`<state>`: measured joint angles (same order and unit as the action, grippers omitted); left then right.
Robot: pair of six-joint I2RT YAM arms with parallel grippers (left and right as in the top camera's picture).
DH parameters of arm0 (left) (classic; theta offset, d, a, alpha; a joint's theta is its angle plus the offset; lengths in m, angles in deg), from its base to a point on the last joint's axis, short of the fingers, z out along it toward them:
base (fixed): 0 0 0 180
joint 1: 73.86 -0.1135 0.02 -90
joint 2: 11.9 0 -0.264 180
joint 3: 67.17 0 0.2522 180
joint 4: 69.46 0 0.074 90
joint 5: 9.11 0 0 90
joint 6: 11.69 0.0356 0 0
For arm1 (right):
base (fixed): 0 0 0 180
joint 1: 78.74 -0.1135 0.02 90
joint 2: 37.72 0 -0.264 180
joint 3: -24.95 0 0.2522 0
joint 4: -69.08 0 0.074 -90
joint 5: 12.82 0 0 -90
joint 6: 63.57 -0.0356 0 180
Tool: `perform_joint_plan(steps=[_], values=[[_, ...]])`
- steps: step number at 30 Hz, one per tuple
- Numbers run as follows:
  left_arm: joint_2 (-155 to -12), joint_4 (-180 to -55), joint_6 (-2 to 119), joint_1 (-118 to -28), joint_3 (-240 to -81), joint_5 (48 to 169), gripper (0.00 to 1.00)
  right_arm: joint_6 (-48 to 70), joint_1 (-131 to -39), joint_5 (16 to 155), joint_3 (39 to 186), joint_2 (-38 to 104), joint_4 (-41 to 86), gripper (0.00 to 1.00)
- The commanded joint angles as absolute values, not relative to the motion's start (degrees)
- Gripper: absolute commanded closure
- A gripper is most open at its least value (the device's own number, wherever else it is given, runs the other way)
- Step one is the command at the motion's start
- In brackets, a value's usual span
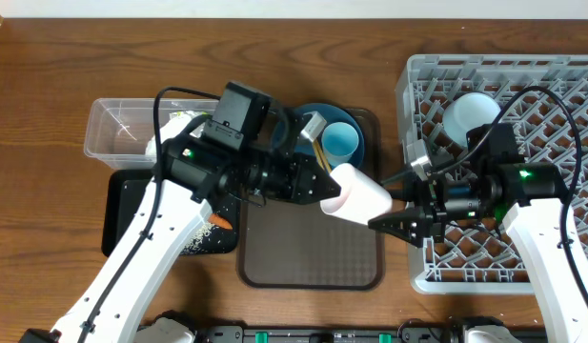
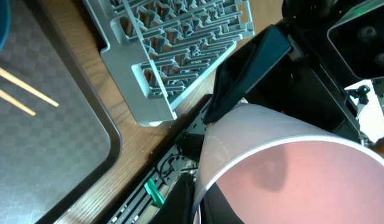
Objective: Sort waste into correct bins and load items into the dishwasher rack
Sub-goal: 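Hand the pink cup from the left gripper to the right gripper, then carry the pink cup right over the dish rack with the right gripper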
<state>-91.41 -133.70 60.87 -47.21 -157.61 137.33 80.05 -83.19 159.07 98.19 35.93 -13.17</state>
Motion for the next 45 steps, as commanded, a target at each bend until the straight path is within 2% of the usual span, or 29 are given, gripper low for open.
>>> perform_joint_plan(steps=[1, 2, 4, 9, 22, 23, 25, 32, 35, 40, 45], values=[[-91.76, -133.77, 62.19, -47.03, -157.53, 135.39, 0.92, 80.88, -82.01, 162.94, 98.13, 35.66, -13.17, 0.39], [-91.76, -133.77, 62.19, -47.03, -157.53, 134.71, 0.88, 80.88, -82.01, 162.96, 98.13, 35.66, -13.2, 0.42], [-91.76, -133.83, 62.16, -47.03, -157.53, 132.96, 0.86, 80.88, -81.96, 162.87, 98.13, 35.66, -13.17, 0.47], [-91.76, -135.89, 62.16, -47.03, -157.53, 128.7, 0.84, 80.86, -80.39, 162.22, 98.13, 35.66, -13.22, 0.52], [-91.76, -139.1, 62.16, -47.03, -157.53, 122.01, 0.83, 80.03, -78.55, 158.72, 98.13, 35.66, -13.2, 0.53], [-91.76, -139.32, 62.19, -47.03, -157.53, 121.16, 0.76, 80.01, -78.4, 158.59, 98.15, 35.66, -13.2, 0.53], [-91.76, -139.71, 62.19, -47.03, -157.53, 119.02, 0.74, 79.51, -77.94, 158.35, 98.17, 35.66, -13.17, 0.53], [-91.76, -140.87, 62.16, -47.03, -157.53, 111.54, 0.73, 75.35, -74.82, 155.44, 98.52, 35.66, -12.69, 0.57], [-91.76, -140.89, 62.19, -47.03, -157.53, 109.73, 0.62, 71.79, -73.11, 152.97, 98.63, 35.66, -11.45, 0.63], [-91.76, -140.87, 62.19, -47.03, -157.53, 109.75, 0.27, 60.08, -70.4, 146.26, 98.63, 35.66, -6.86, 0.76], [-91.74, -140.87, 62.19, -47.03, -157.53, 109.75, 0.09, 39.09, -67.71, 132.32, 98.67, 35.66, 0.46, 0.79]])
